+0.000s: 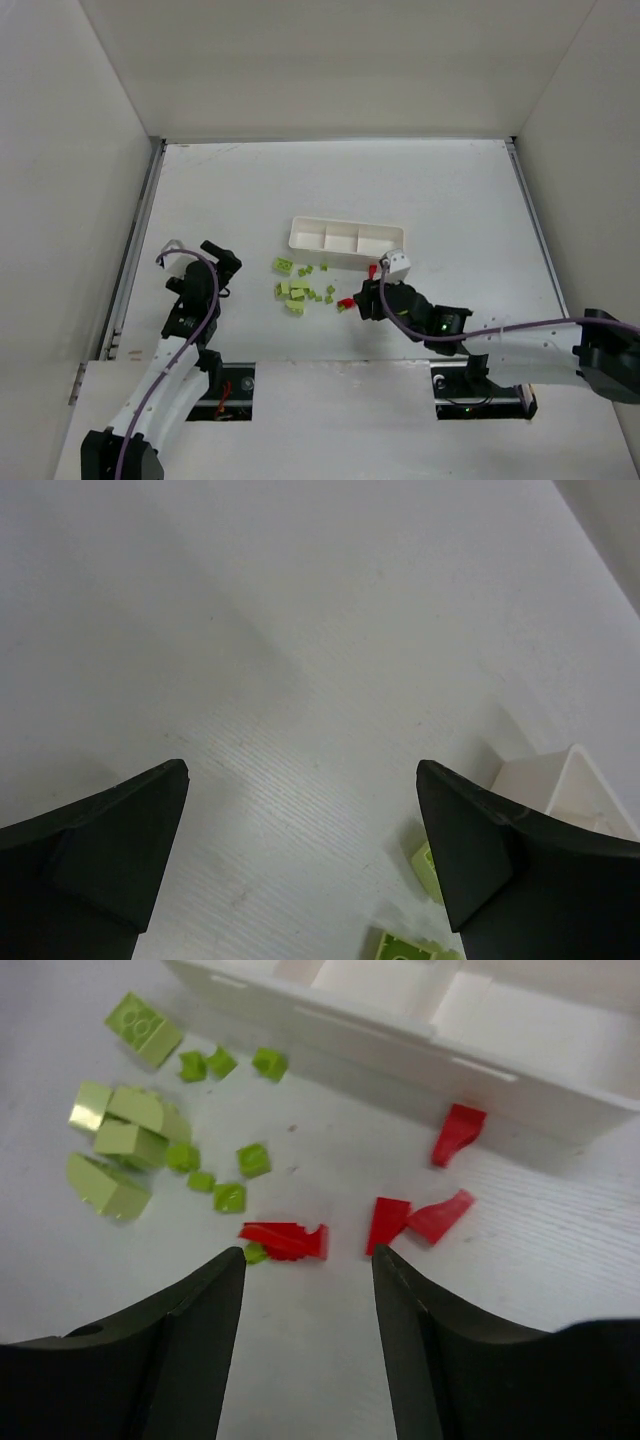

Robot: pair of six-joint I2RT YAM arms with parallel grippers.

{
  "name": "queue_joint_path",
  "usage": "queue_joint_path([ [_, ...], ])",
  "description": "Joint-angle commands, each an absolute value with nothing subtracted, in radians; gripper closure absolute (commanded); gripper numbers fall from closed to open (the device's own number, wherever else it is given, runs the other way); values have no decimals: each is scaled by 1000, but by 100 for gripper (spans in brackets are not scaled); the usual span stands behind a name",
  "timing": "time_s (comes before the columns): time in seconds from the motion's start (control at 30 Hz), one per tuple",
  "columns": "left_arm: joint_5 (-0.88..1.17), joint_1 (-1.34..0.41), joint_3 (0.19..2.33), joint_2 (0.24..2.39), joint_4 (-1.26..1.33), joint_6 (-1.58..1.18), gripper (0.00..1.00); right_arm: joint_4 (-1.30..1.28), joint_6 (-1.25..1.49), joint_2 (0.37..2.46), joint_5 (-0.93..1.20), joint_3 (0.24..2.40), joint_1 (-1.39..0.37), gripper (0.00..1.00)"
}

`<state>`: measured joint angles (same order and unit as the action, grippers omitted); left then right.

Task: Sort the legos into containers by color

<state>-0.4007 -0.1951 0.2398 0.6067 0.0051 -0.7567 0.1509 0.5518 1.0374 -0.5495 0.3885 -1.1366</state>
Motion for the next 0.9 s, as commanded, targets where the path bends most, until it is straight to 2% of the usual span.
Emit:
queue_joint_path([
  [0.0,-442,-200,215,643,130,-744,0,256,474,1153,-529,509,-1209,60],
  [0.07,-471,-211,192,661,167,-768,0,270,456,1222,-500,547,-1228,77],
  [0.1,-491,-229,174,669,199,-816,0,268,457,1258,-477,573,-1243,81],
  [0.2,-541,-286,161,640,254,-821,0,322,459,1353,-433,607,-1285,79],
  [0.23,-598,-318,146,615,279,-816,0,349,456,1391,-422,612,-1292,74],
  [0.33,-702,-418,144,601,304,-836,0,383,463,1526,-385,664,-1302,48],
  [0.43,-758,-501,164,642,308,-825,1,409,451,1618,-351,705,-1312,32],
  [0.47,-756,-507,170,653,308,-822,8,422,446,1641,-347,715,-1312,28],
  [0.57,-710,-501,247,725,272,-668,74,452,459,1698,-327,735,-1308,21],
  [0.6,-703,-495,267,750,252,-652,83,463,459,1718,-321,742,-1305,20],
  [0.73,-672,-489,262,808,279,-695,91,469,465,1764,-333,764,-1289,19],
  [0.87,-604,-487,233,853,363,-703,92,474,453,1810,-347,799,-1276,19],
])
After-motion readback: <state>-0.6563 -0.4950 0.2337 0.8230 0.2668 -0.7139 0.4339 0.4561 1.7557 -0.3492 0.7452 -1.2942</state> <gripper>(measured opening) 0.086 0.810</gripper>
